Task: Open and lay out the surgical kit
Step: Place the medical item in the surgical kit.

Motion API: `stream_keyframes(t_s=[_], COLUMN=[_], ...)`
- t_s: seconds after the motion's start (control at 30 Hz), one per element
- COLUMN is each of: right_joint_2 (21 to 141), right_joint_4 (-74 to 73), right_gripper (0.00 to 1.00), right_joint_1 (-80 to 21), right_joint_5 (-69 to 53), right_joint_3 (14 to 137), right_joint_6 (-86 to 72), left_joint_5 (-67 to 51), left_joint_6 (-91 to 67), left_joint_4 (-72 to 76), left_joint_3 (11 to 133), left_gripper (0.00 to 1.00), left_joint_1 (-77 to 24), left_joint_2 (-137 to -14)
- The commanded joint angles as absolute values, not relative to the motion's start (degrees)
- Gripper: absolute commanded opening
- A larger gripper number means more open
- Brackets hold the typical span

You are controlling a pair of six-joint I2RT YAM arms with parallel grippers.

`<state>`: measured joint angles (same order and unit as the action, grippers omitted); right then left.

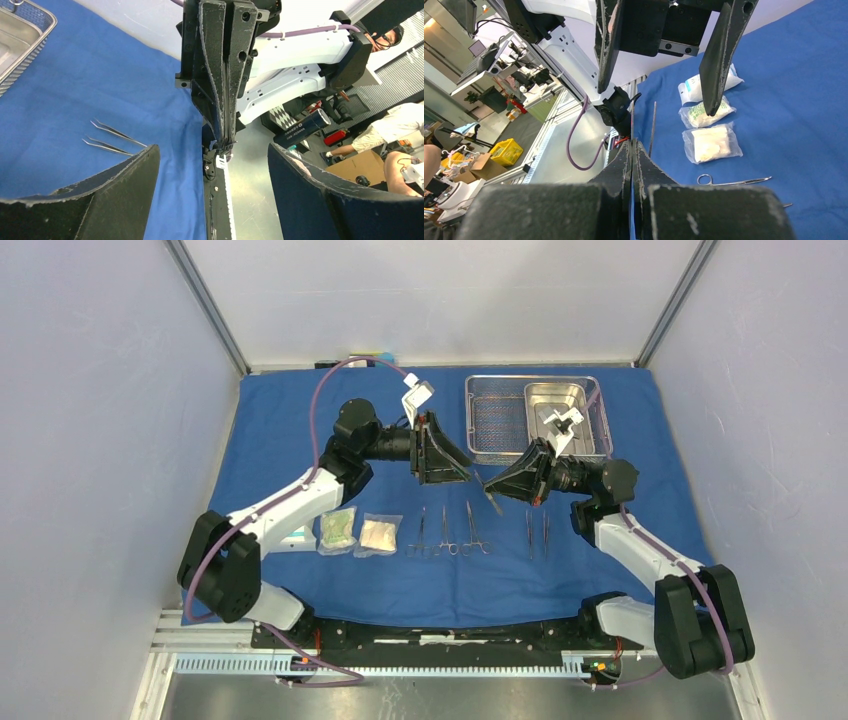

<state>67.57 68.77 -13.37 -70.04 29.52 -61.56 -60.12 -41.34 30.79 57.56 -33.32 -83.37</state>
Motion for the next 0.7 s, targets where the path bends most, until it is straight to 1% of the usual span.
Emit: stream_keyframes(t_s=[0.0,0.13,0.33,0.4,0.57,0.67], right_joint_2=[67.91,67.95,67.62,67.49,67.39,67.28], right_joint_4=[72.49,72.42,69.31,67.88,65.36,64.58], right_gripper=[0.0,0.0,0.0,0.0,0.0,0.0], right_joint_1=[-13.36,-13.36,-13.33,-13.35,-13.33,-13.36], right_joint_5=[-70.21,-70.07,-70.01,-69.98,-69.83,-69.76], right_joint_3=[29.75,29.79,29.51,29.36,29.56,29.65], right_joint_6=[-62.05,-62.14,-59.8,-58.64,-56.62,-56.02], left_joint_5=[-61.17,-61.0,-60.82,-60.82,-61.51,-61.7], left_joint_6=[-44.91,-44.59,-44.55,-44.73,-44.48,-43.94], left_joint_4=[35.67,35.99,36.38,36.41,36.43,35.89], left_joint_3=[59.32,59.63,61.33,61.61,61.52,61.35], left_gripper=[0.85,0.83,0.74,0.69,0.5,0.42], left_joint_1=[-34.17,-35.45,-36.69,-36.87,-37.52,-37.61], left_joint_2=[-83.95,-85.01,-86.43,-86.65,-86.71,-86.45])
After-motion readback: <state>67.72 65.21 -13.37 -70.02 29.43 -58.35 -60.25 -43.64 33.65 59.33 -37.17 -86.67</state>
